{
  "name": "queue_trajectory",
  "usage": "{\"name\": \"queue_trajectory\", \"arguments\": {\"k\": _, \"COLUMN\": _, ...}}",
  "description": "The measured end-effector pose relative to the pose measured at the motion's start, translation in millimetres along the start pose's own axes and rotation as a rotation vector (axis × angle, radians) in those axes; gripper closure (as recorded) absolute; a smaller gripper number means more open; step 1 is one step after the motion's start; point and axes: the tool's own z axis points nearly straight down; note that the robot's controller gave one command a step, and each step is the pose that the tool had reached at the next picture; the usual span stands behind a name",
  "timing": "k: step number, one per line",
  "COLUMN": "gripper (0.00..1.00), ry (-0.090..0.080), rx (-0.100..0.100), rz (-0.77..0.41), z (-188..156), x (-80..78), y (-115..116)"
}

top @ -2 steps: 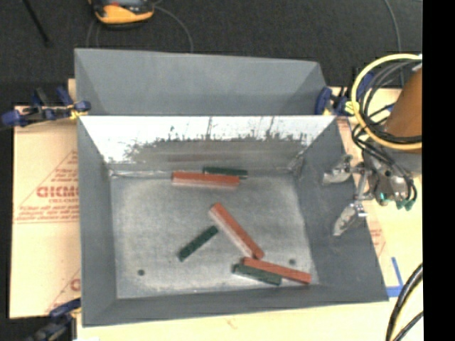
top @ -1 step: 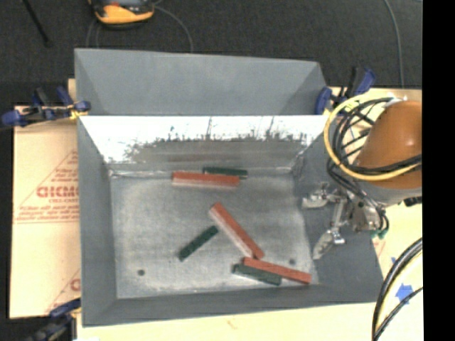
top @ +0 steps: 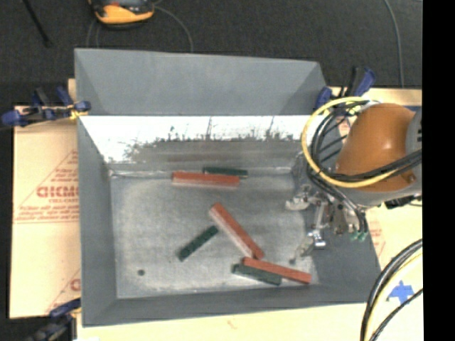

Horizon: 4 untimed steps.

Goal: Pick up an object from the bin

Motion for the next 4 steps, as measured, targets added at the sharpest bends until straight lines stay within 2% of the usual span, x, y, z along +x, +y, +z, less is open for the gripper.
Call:
{"name": "queue_trajectory", "arguments": {"k": 1, "gripper": 0.0, "ry": -0.01, "rx": 0.005, "rz": -0.017, "z": 56, "x": 9.2, "y": -4}}
{"name": "queue_trajectory", "arguments": {"k": 2, "gripper": 1.0, "ry": 0.001, "rx": 0.003, "rz": 0.117, "z": 84, "x": 24.7, "y": 15}}
{"name": "queue_trajectory", "arguments": {"k": 3, "gripper": 1.0, "ry": 0.001, "rx": 0.004, "rz": 0.116, "z": 84, "x": 24.7, "y": 15}}
{"name": "queue_trajectory", "arguments": {"k": 4, "gripper": 1.0, "ry": -0.005, "rx": 0.002, "rz": 0.08, "z": -64, "x": 25.7, "y": 30}}
